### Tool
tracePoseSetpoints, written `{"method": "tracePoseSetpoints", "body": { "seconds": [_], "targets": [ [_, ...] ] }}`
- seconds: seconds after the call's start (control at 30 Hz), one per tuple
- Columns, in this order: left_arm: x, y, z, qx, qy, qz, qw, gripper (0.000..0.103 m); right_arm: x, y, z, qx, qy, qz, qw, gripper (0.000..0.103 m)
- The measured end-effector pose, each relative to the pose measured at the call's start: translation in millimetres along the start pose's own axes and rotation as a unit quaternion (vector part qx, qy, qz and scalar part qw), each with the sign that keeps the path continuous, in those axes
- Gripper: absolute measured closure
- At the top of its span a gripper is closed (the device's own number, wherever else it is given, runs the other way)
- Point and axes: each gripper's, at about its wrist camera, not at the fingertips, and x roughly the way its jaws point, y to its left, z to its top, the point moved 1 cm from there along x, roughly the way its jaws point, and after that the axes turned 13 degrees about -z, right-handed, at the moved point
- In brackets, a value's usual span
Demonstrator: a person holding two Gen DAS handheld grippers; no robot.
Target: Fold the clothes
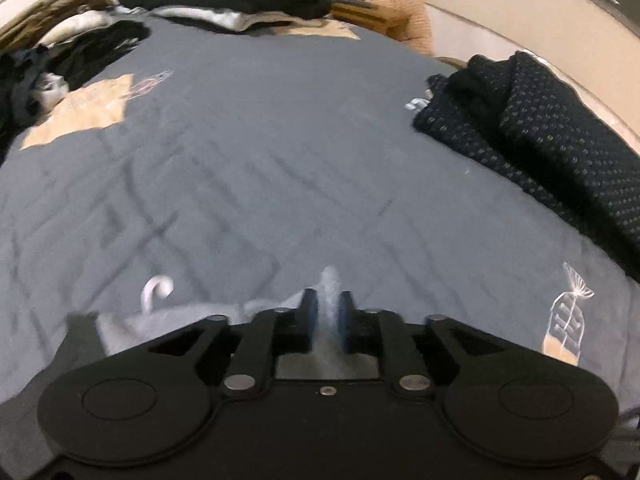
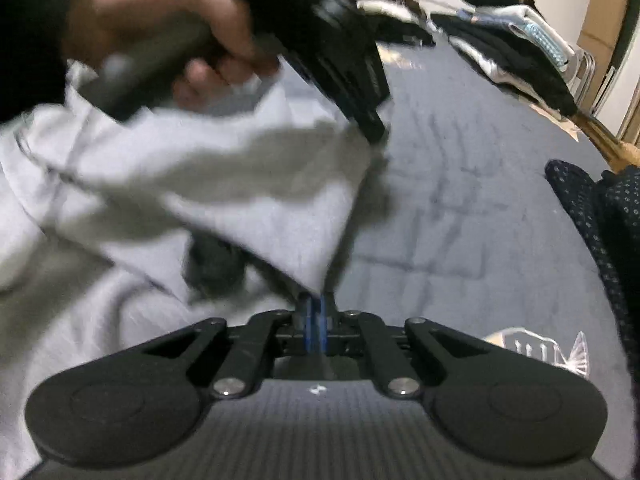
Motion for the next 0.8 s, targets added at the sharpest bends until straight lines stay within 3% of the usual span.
{"method": "tracePoseSetpoints", "body": {
  "seconds": [0.1, 0.2, 0.3, 0.43, 0.53, 0.63, 0.8],
  "targets": [
    [-49, 11, -15, -0.026, -0.056, 0.012, 0.998, 0.054, -6, -14, 3, 0.02, 0.01, 0.007, 1.0, 0.092],
    [-122, 19, -42, -0.036, -0.106, 0.029, 0.9933, 0.052, -22, -32, 8, 0.052, -0.011, 0.011, 0.999, 0.077],
    [-195, 18, -90, -0.023, -0.131, 0.089, 0.9871, 0.048, -36, -43, 13, 0.087, -0.045, 0.019, 0.995, 0.069],
    [-244, 8, -165, 0.034, -0.078, 0.187, 0.9786, 0.047, -36, -44, 20, 0.117, -0.061, 0.033, 0.991, 0.069],
    [-246, 2, -214, 0.071, -0.016, 0.242, 0.9676, 0.047, -36, -36, 22, 0.121, -0.061, 0.044, 0.99, 0.069],
    [-231, -3, -246, 0.146, 0.031, 0.298, 0.9429, 0.047, -38, -26, 25, 0.122, -0.066, 0.059, 0.989, 0.069],
    [-204, 9, -265, 0.222, 0.068, 0.355, 0.9058, 0.051, -40, 1, 29, 0.09, -0.083, 0.054, 0.991, 0.069]
  ]
}}
